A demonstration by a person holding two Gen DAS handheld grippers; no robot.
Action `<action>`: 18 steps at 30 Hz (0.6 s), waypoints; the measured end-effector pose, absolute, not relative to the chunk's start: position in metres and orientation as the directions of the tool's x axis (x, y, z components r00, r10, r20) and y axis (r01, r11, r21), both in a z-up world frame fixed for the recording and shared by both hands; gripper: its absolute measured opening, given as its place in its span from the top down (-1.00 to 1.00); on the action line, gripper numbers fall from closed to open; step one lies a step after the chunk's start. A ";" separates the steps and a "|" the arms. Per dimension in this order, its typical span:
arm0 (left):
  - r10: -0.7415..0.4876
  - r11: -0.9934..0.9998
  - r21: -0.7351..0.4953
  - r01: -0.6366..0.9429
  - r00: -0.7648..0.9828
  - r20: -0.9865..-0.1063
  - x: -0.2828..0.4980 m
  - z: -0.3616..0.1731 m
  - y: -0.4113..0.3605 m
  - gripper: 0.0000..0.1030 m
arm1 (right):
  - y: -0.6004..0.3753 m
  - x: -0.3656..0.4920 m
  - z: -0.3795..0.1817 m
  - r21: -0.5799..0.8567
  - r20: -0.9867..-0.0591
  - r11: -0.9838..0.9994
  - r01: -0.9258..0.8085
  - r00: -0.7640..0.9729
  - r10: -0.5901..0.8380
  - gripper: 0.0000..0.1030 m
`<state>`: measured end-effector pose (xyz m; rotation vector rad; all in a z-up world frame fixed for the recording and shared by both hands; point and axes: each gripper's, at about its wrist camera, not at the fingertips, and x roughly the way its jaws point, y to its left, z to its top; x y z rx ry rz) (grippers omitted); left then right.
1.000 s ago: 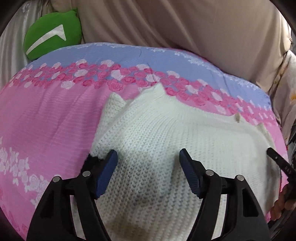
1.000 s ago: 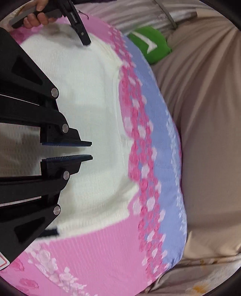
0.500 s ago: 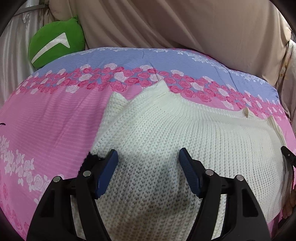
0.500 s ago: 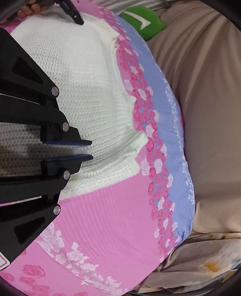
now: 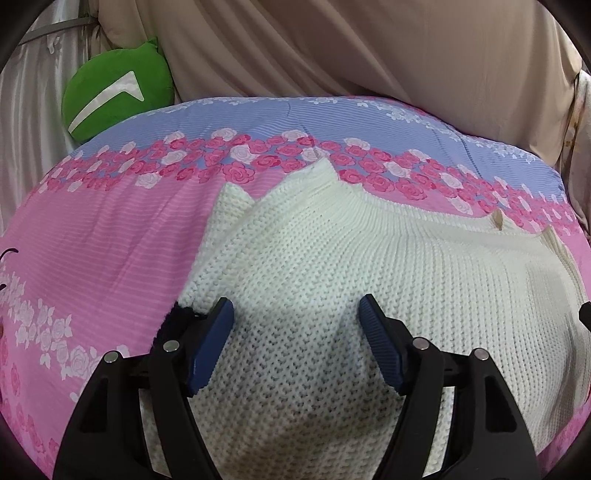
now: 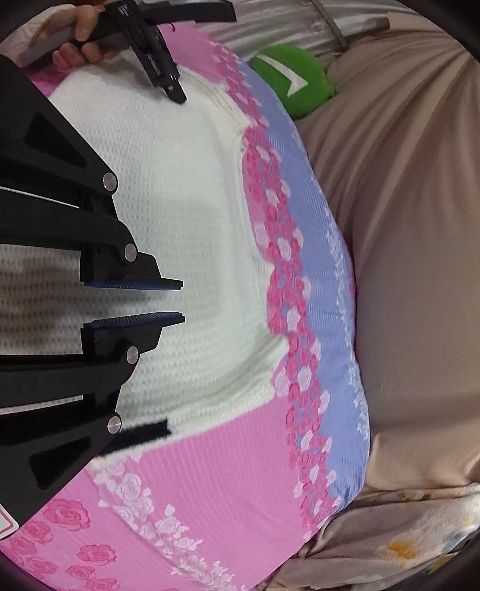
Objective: Fold small clothes
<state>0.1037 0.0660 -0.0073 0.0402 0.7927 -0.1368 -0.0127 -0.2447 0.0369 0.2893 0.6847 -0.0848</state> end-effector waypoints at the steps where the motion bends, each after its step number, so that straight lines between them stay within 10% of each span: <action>1: -0.105 0.990 -0.012 0.137 0.695 -0.711 0.104 -0.008 0.066 -0.33 | -0.235 -0.012 0.037 0.238 -0.632 0.961 0.143 0.774 0.041 0.69; 18: -0.165 0.986 -0.103 0.130 0.729 -0.664 0.078 0.018 0.099 -0.34 | -0.152 0.008 0.009 0.205 -0.705 0.979 0.010 0.695 0.141 0.71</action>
